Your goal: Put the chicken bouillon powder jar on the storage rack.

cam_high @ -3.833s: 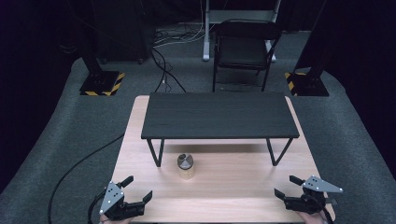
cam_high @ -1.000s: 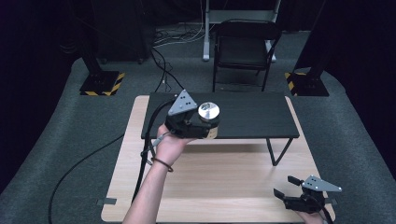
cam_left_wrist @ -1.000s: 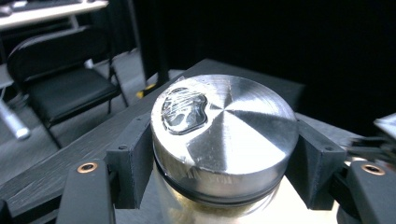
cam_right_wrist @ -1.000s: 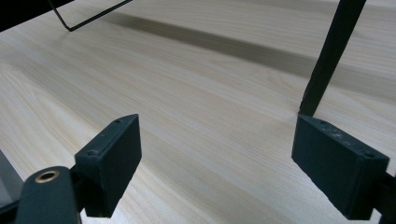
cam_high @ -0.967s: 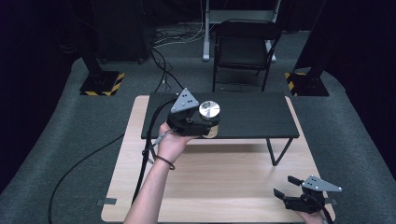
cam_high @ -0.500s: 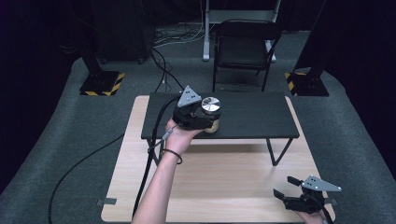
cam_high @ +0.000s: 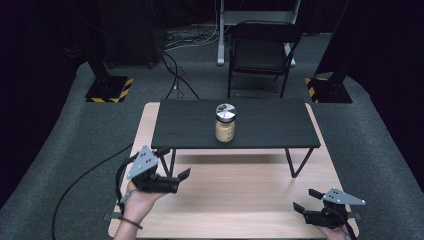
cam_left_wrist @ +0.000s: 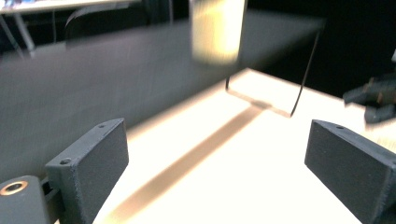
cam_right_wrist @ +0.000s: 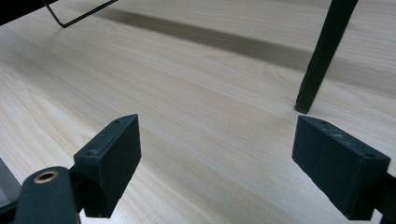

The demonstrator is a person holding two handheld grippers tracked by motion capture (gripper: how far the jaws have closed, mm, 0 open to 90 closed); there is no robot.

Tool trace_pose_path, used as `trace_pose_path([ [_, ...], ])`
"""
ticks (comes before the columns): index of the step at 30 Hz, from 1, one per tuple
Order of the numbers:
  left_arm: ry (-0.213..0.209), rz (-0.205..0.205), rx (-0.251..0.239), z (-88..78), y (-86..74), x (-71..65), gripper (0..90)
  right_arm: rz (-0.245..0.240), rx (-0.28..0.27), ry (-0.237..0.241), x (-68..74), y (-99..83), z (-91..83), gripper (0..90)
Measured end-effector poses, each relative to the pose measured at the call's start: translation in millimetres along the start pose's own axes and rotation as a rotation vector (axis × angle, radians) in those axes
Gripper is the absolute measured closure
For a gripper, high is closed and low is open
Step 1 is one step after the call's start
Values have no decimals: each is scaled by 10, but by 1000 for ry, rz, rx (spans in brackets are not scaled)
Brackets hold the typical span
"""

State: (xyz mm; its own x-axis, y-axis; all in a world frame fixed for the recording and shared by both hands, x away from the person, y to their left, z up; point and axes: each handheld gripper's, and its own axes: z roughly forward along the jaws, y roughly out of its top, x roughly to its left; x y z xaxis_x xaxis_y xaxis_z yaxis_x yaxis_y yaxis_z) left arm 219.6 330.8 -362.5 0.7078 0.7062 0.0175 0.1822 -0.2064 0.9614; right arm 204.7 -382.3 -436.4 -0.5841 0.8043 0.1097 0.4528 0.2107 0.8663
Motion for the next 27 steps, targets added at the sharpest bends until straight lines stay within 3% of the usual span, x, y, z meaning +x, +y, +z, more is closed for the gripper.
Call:
trace_pose_path([
  [6,45,-13,57,-154,-560,-126,82,3,7,-2,-5,4,10,147],
  [10,54,-57,40,-164,-858,-147,97,1,11,-2,-4,7,15,147],
  [13,67,-48,81,-149,-891,-160,113,-2,9,2,-6,8,18,148],
  [16,68,-74,75,-161,-929,-160,111,-2,18,3,-3,17,23,148],
  [27,82,-97,82,-177,-928,-157,111,-1,16,3,-8,14,17,148],
])
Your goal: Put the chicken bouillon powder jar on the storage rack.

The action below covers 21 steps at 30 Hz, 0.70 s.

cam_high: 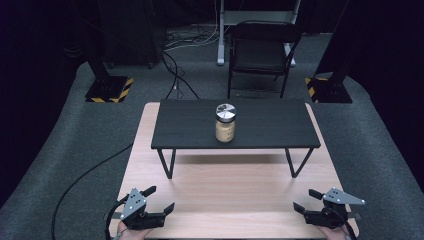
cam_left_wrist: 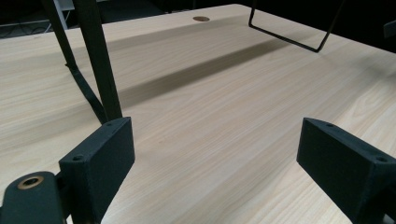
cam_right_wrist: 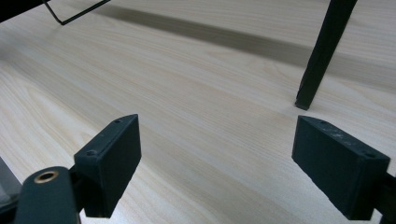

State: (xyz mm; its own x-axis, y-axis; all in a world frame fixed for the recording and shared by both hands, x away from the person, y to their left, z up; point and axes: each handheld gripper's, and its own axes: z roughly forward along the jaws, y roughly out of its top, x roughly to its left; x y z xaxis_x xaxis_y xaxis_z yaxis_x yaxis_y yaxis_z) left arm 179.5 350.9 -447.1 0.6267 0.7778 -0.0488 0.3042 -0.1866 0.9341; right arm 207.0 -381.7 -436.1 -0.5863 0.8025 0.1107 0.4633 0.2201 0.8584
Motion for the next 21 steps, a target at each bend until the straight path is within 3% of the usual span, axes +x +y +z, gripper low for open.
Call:
trace_pose_path([
  [13,8,-53,18,-16,38,0,110,-2,1,2,3,4,-1,148],
  [15,17,-32,18,-16,40,-23,110,-2,1,4,3,5,1,148],
  [21,9,-22,31,1,46,-16,110,-4,4,4,5,8,4,148],
])
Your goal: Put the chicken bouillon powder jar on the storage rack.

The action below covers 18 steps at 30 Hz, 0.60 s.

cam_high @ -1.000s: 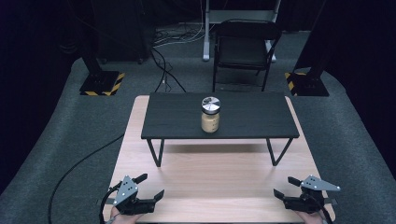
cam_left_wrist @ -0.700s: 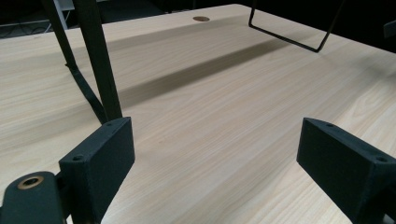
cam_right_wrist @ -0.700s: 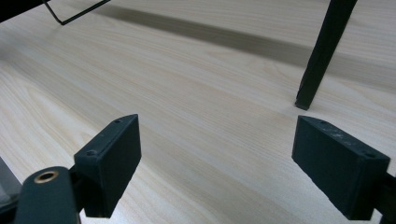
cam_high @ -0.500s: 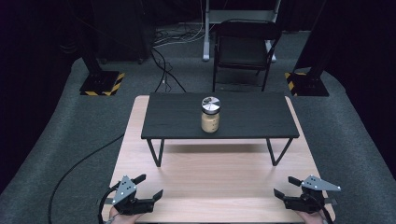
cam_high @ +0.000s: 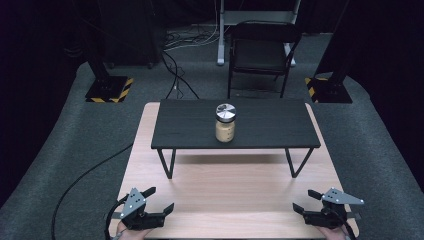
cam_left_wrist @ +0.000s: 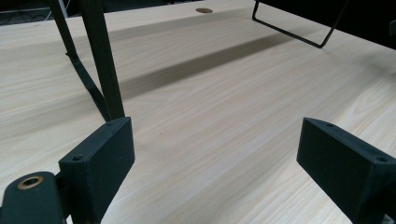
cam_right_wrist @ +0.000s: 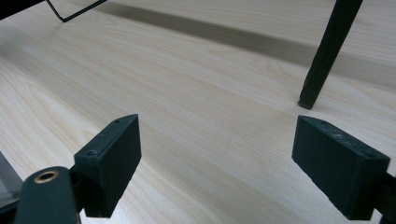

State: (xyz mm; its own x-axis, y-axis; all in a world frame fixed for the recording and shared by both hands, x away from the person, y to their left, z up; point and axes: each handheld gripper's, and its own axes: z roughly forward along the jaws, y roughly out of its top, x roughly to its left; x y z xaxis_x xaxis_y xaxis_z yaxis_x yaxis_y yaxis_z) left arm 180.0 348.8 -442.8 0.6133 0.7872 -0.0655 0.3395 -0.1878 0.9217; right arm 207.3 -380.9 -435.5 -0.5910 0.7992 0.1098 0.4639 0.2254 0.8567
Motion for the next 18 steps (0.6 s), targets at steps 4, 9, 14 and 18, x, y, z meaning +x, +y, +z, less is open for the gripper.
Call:
trace_pose_path([
  [4,8,9,8,3,7,-14,110,1,0,2,-3,0,0,148],
  [9,20,15,21,14,19,-28,110,-2,2,3,-3,2,3,149],
  [14,26,16,18,10,15,-35,109,1,2,4,-7,1,3,149],
  [18,31,11,19,12,15,-37,108,-1,2,4,-5,2,3,149],
])
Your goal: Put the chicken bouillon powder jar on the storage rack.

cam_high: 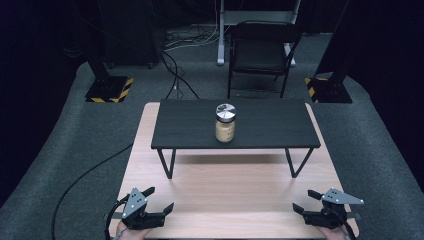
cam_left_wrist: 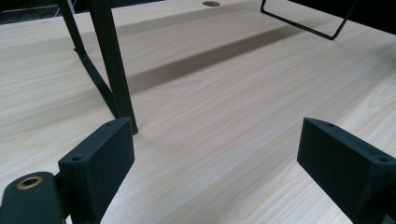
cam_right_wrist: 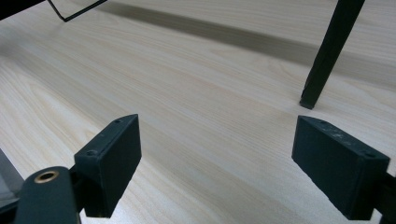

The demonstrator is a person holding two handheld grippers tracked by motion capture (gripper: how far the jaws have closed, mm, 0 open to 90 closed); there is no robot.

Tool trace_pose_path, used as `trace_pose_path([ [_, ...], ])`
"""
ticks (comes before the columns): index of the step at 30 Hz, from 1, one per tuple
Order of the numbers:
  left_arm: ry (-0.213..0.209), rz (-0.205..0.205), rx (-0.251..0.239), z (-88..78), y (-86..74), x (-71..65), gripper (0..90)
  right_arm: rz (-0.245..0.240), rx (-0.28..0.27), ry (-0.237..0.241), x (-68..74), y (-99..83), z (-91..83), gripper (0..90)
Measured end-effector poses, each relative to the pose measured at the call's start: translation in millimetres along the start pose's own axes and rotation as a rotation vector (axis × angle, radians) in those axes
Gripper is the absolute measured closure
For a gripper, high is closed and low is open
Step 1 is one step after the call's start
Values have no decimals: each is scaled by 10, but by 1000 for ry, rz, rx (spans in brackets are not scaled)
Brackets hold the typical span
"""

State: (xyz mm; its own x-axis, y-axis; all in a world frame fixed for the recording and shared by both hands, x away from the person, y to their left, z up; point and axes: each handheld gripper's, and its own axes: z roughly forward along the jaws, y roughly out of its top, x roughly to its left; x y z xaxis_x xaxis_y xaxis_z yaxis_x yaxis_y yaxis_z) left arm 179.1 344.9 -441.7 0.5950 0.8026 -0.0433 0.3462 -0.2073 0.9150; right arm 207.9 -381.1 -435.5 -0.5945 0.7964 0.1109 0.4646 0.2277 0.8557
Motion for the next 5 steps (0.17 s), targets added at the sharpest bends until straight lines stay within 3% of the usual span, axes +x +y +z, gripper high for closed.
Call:
trace_pose_path([
  [5,-5,-1,2,7,1,4,109,0,-1,1,-2,-1,1,149],
])
